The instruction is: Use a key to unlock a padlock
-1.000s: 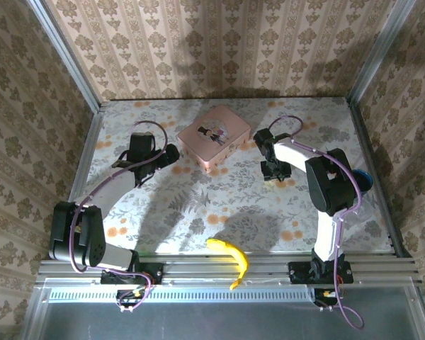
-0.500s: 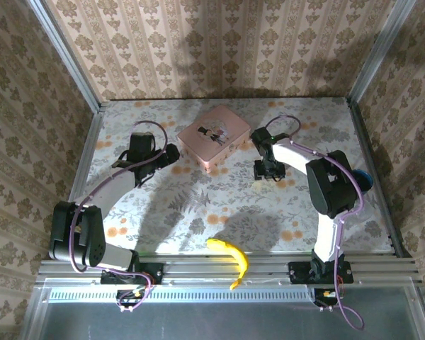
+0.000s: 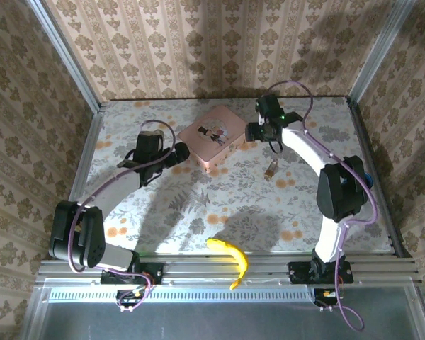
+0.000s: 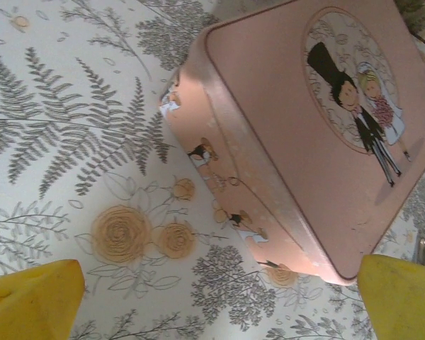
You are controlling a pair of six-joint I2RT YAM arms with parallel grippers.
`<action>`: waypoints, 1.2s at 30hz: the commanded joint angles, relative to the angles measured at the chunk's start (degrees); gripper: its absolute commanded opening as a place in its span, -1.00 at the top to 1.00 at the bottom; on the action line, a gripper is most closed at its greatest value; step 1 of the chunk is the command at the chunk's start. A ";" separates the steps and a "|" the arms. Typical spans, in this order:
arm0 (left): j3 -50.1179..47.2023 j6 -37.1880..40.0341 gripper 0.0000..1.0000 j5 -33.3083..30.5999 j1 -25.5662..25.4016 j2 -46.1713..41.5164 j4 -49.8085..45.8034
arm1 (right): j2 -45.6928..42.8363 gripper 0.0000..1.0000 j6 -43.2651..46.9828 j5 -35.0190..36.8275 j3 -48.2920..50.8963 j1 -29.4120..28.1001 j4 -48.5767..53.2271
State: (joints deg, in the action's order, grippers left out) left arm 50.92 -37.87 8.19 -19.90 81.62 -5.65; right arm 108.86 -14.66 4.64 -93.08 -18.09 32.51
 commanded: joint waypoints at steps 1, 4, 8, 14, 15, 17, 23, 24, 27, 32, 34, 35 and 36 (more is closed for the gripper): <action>2.43 -1.41 -1.00 0.71 -0.61 1.60 1.56 | 6.52 -0.41 1.10 -4.97 -6.29 1.35 -4.01; 2.91 -2.01 -1.00 0.96 -0.84 2.67 2.42 | 12.49 -0.39 -0.59 -8.96 -11.91 2.88 -4.92; 4.12 -1.95 -0.98 0.87 -0.98 4.52 2.56 | 18.71 -0.37 -3.58 -15.93 -16.91 4.09 -8.30; 6.76 -1.51 -0.96 1.48 -0.93 8.55 2.92 | 25.88 -0.39 -6.03 -21.15 -23.40 4.38 -7.10; 7.11 -1.50 -0.96 1.66 -0.93 9.16 3.07 | 26.23 -0.39 -6.57 -21.82 -23.19 4.36 -7.40; 7.76 -1.46 -0.96 1.66 -0.95 10.48 3.44 | 26.45 -0.39 -7.93 -23.55 -21.62 4.35 -8.68; 10.06 -1.84 -0.96 3.68 -0.92 15.02 5.53 | 25.04 -0.16 -11.65 -27.24 -15.05 4.28 -11.77; 10.61 -1.94 -0.94 4.30 -0.87 15.88 5.77 | 24.25 -0.12 -11.96 -27.53 -13.42 4.07 -12.37; 11.63 -2.10 -0.82 5.93 -0.84 17.87 7.10 | 21.25 0.01 -12.66 -27.98 -8.27 3.82 -14.69; 12.55 -2.63 -0.59 7.81 -0.67 20.50 9.74 | 16.35 0.20 -14.06 -28.59 0.41 3.42 -18.87; 13.05 -3.06 -0.47 9.28 -0.64 21.65 10.70 | 14.63 0.25 -14.67 -28.65 3.25 3.19 -19.86; 13.32 -3.25 -0.42 10.08 -0.58 22.18 11.41 | 13.64 0.29 -15.20 -28.73 4.88 3.00 -20.35; 13.49 -3.41 -0.38 10.96 -0.66 22.64 11.99 | 12.48 0.30 -15.76 -28.76 6.76 2.88 -21.02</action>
State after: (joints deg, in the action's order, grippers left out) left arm 62.41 -40.56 14.79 -20.40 102.74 2.66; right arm 122.96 -28.91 -22.31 -91.05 -13.63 8.03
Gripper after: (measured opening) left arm 0.705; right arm 0.368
